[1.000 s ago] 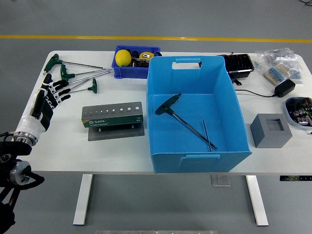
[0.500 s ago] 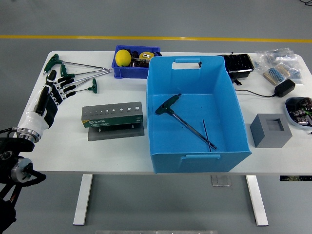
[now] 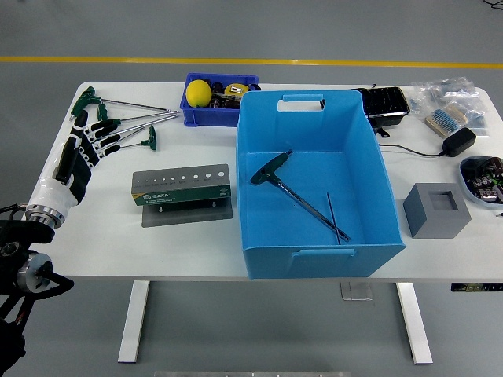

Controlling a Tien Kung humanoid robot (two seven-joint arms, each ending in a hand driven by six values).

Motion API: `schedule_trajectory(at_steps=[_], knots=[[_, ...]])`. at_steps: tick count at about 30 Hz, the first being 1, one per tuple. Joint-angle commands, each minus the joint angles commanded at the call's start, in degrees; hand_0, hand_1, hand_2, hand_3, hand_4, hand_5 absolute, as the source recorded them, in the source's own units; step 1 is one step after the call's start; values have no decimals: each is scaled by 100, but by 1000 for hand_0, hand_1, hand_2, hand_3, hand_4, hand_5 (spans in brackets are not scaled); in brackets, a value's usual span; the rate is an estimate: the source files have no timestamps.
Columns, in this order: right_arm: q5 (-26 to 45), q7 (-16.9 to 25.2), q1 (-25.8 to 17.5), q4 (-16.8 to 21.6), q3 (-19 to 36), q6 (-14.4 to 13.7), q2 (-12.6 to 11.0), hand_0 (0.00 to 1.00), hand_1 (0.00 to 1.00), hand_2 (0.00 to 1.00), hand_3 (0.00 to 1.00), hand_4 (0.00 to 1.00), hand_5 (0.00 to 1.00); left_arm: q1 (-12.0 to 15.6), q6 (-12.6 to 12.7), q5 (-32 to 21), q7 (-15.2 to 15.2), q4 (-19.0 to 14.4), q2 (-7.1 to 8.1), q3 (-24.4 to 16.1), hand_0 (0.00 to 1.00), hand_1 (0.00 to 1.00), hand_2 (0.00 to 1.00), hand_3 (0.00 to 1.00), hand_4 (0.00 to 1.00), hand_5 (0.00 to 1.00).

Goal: Lift tool from toolbox,place it in box,lift tool from toolbox,place it in box

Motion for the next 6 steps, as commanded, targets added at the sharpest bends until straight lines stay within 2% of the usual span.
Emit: schedule_trajectory(at_steps=[2, 3, 6], knots=[[17, 5, -1, 0, -9, -1, 0, 663, 627, 704, 574, 826, 750, 3, 63, 44, -5, 3, 3, 17, 756, 777, 801, 702, 998, 925], [23, 7, -2, 0, -11, -1, 1, 663, 626, 705, 574, 826, 750, 4, 87, 81, 16, 3, 2, 15, 970, 944, 942, 735, 998, 929], [37, 12, -1, 2, -22, -1, 0, 663, 626, 705, 574, 826, 750, 12, 139, 197, 84, -2, 8, 8, 970, 944, 942, 735, 998, 929]])
